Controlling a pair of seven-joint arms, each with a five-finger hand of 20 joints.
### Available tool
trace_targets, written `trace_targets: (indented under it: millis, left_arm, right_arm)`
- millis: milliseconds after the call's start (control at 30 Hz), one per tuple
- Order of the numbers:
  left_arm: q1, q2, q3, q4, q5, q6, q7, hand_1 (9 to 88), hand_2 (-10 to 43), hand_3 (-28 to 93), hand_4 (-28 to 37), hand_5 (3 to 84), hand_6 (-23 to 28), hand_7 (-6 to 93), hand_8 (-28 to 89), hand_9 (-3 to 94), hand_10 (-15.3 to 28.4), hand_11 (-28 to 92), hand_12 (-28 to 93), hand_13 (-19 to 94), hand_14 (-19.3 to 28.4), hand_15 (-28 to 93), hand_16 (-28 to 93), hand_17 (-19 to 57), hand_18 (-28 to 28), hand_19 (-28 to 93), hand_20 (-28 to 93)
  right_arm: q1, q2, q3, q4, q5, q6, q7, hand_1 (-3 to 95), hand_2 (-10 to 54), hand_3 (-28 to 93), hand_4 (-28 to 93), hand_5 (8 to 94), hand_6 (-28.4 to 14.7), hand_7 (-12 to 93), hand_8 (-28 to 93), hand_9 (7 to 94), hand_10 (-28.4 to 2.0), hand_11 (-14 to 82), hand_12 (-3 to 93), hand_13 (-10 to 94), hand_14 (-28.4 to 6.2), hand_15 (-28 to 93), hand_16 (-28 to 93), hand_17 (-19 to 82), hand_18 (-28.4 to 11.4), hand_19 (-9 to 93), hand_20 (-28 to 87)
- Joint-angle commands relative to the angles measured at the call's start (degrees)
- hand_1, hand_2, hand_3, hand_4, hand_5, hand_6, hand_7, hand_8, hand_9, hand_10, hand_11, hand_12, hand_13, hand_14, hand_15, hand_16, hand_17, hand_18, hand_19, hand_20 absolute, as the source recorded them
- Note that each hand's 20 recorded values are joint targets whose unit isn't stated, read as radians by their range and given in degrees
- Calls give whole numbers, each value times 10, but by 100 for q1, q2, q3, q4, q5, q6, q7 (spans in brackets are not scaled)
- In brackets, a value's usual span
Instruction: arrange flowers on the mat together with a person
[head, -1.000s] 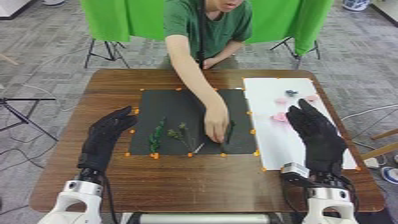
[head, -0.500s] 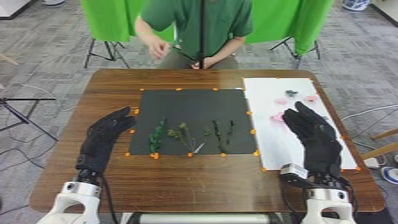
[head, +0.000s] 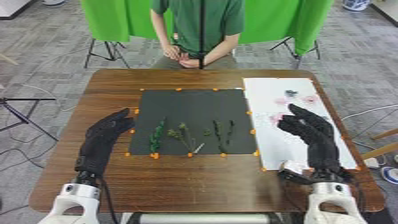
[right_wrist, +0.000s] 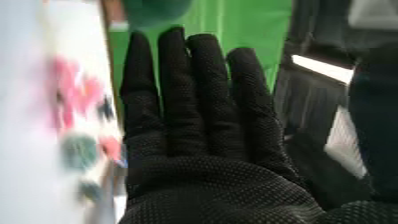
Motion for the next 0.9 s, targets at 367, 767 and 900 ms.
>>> trace_targets:
  millis: [367,767,900]
  left_arm:
    - [147,-22,-1,-55,-14,124,-60,307,-37,611,-154,442,40,145,-58,439,132,200,155,330,169,152,42,36,121,76,161]
    - [162,-4,-12,-74,-30,156,-63,308,-38,612,-154,442,40,147,-60,440,132,201,155,330,169,153,42,36,121,77,161]
    - [178,-10,-24,-79,-35,170,-63,308,-39,612,-153,442,40,147,-60,440,132,201,155,331,169,154,42,36,121,76,161]
  right_arm:
    - [1989,1743,-465,-52,-5448,-2609,2760,353,-95,618,-234,558,-44,83,-77,739,-172,115,141,896,-70,305,216,701,-59,667,331]
    - [2745,2165,-1136,799,-5757,-3567,3132,330,-95,627,-272,520,-44,64,-75,756,-175,105,131,937,-53,296,228,717,-37,738,224]
    - [2756,2103,-1189,1006,-5897,-3430,3075,321,-95,621,-280,505,-51,58,-74,759,-172,104,130,937,-53,303,225,718,-37,749,205]
